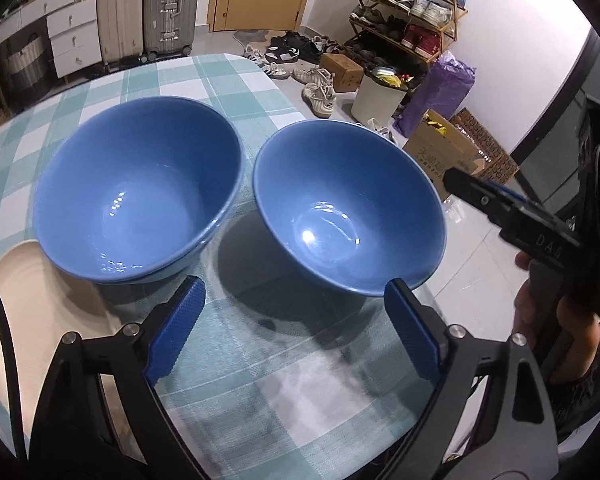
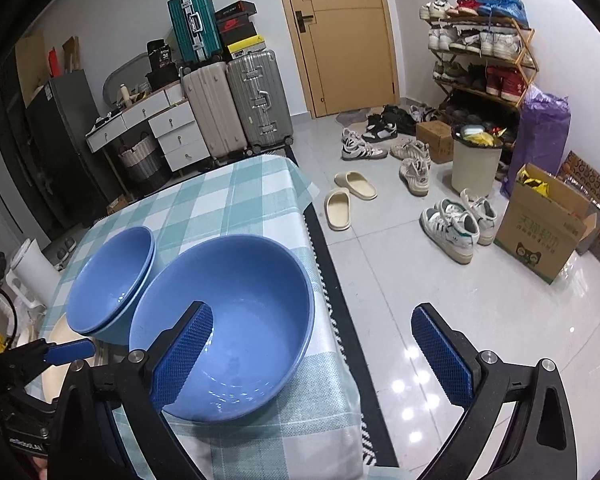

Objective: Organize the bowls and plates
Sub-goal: 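Close both tools on the rim of one blue bowl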

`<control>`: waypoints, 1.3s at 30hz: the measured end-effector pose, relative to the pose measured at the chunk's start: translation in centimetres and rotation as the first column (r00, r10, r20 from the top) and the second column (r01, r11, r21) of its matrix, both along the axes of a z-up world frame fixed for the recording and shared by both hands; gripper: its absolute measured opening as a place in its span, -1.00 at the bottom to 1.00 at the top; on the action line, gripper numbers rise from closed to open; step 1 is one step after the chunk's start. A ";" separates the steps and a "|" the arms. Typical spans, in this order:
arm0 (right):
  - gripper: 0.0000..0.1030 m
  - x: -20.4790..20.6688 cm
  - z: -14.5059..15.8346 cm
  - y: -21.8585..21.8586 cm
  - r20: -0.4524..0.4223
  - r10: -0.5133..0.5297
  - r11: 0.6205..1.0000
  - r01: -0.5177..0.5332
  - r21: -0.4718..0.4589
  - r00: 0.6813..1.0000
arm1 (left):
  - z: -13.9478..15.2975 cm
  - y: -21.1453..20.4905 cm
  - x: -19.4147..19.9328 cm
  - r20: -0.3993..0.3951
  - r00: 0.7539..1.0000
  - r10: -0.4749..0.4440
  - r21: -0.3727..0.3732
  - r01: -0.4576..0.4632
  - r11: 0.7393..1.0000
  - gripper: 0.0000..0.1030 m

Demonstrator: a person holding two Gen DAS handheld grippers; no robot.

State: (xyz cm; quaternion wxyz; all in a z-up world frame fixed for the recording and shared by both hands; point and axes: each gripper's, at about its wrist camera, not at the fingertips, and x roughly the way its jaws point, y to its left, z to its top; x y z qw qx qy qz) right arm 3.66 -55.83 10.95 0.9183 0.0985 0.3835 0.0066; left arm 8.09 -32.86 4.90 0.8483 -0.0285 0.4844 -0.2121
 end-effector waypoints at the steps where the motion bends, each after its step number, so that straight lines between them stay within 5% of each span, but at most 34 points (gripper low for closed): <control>1: 0.98 0.1 -0.2 0.0 -0.005 -0.003 1.000 0.003 -0.005 1.000 | -0.1 0.0 0.1 -0.004 1.000 0.002 -0.014 -0.002 1.000 0.73; 6: 0.90 0.3 -0.8 -0.3 -0.012 -0.004 1.000 0.004 0.006 1.000 | -0.6 -0.4 0.9 -0.023 0.999 0.031 -0.054 -0.033 0.998 0.62; 11: 0.61 0.6 -1.7 -0.6 -0.036 0.000 1.000 0.001 0.026 0.999 | -1.6 -1.0 1.9 -0.055 0.998 0.040 -0.080 -0.045 0.996 0.51; 26: -0.18 1.7 -3.6 0.7 -0.040 0.033 0.998 -0.031 0.050 0.999 | -2.4 -2.3 3.0 -0.034 0.999 0.016 -0.020 -0.016 1.000 0.07; 34: -0.41 1.7 -3.7 0.8 -0.037 0.044 0.998 -0.042 0.057 0.998 | -2.7 -2.2 3.4 -0.029 0.999 0.018 -0.012 -0.019 1.000 -0.41; 39: -0.53 1.7 -3.6 0.9 -0.035 0.048 0.998 -0.046 0.040 0.998 | -2.7 -1.9 3.7 -0.015 1.000 0.027 -0.005 -0.027 1.000 -0.49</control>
